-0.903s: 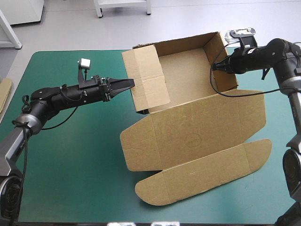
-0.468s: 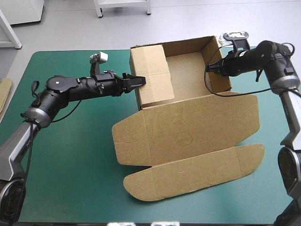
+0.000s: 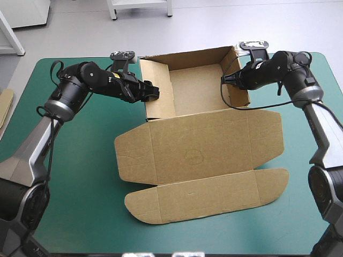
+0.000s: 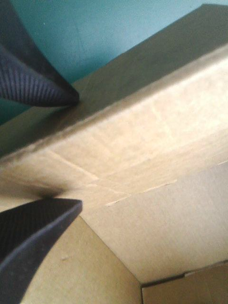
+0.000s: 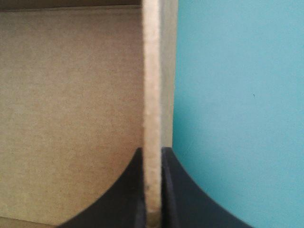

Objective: Fold the box

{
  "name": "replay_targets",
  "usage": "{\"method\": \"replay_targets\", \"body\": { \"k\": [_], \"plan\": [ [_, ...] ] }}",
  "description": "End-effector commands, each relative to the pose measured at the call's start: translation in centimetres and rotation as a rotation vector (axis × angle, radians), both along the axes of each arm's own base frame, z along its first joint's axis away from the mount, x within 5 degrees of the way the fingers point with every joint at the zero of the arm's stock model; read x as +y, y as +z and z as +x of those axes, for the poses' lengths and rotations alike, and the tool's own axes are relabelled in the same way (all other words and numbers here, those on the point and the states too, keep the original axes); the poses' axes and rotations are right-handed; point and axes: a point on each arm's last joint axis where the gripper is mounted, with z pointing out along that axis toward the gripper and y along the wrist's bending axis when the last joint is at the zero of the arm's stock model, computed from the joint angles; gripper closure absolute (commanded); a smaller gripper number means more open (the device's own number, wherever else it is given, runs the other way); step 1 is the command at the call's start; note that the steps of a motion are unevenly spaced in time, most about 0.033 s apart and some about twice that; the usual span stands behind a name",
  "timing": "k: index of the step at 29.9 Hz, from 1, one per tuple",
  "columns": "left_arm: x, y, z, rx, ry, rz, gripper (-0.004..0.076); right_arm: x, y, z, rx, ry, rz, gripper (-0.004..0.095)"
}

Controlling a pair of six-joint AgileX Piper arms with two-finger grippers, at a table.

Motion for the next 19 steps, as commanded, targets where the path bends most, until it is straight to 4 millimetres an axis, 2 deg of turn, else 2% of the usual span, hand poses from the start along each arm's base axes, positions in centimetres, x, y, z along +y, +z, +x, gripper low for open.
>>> {"method": "replay_targets", "body": {
  "k": [1, 7, 9, 12, 19],
  "plan": [
    [-1.3, 2.2, -0.2, -0.031, 0.005, -0.006, 0.0331, 0.8, 3.7, -1.3, -0.103, -0.009, 0.129, 0.0919],
    [-3.5, 1.3, 0.9, -0.015, -0.023, 0.107, 0.0444, 0.9, 3.2, -1.2, -0.07, -0.007, 0.127, 0.0919],
    [-4.1, 0.9, 1.3, -0.02, -0.024, 0.171, 0.0524, 0.8, 3.1, -1.3, -0.061, -0.004, 0.123, 0.0918],
    [-4.8, 0.3, 1.9, -0.004, -0.038, 0.205, 0.0712, 1.2, 3.0, -1.4, -0.059, 0.004, 0.104, 0.0918],
    [-5.4, 0.3, 2.8, -0.019, -0.035, 0.2, 0.0732, 3.0, 1.7, -2.0, 0.003, 0.04, -0.055, 0.0917]
  ]
}}
